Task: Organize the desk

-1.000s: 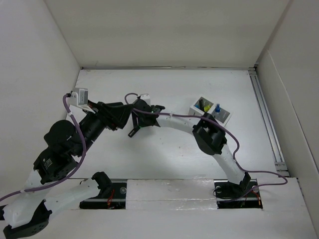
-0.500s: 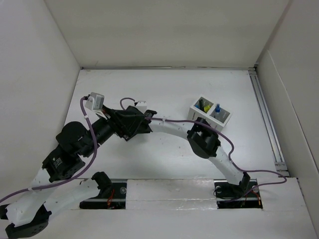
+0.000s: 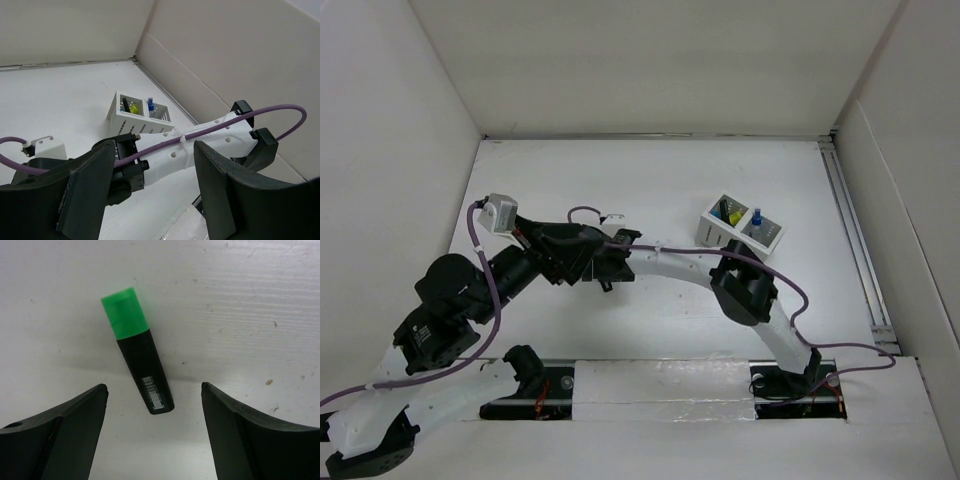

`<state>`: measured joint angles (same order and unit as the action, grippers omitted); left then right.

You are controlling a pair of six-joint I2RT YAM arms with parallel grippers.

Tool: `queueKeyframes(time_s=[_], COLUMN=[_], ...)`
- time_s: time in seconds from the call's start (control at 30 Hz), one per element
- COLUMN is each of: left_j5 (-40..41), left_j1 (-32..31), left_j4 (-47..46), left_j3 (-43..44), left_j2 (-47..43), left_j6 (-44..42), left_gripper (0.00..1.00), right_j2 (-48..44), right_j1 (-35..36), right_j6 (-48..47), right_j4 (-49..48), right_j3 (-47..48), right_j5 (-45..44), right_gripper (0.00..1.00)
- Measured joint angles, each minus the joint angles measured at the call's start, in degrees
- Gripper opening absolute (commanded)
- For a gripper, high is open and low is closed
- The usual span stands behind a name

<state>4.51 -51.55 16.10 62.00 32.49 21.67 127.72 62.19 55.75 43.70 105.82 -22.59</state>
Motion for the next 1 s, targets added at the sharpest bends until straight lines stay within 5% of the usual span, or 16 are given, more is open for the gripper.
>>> queueKeyframes(time_s=[0.6,0.87,1.0], left_j5=[0.66,1.53,1.29], left_j1=[-0.85,-0.85,-0.85], left_j4=[0.02,0.09,-0.02], left_j3=[-0.22,-0.79,-2.03], left_j2=[-0.68,-0.63,-0.48], left_j6=[-0.63,0.04,0.92], left_gripper=[0.62,0.62,0.62], right_j2=[10.97,7.78,3.3], right_j1=[-4.04,-3.5,-3.32], right_j6=[-11.45,-12.44,-11.87], right_j4=[4.04,2.14,-0.48], right_j3=[14.64,8.68,1.22], right_j5=[-0.39,-1.51,-1.36], right_gripper=[0.62,0.14,0.06])
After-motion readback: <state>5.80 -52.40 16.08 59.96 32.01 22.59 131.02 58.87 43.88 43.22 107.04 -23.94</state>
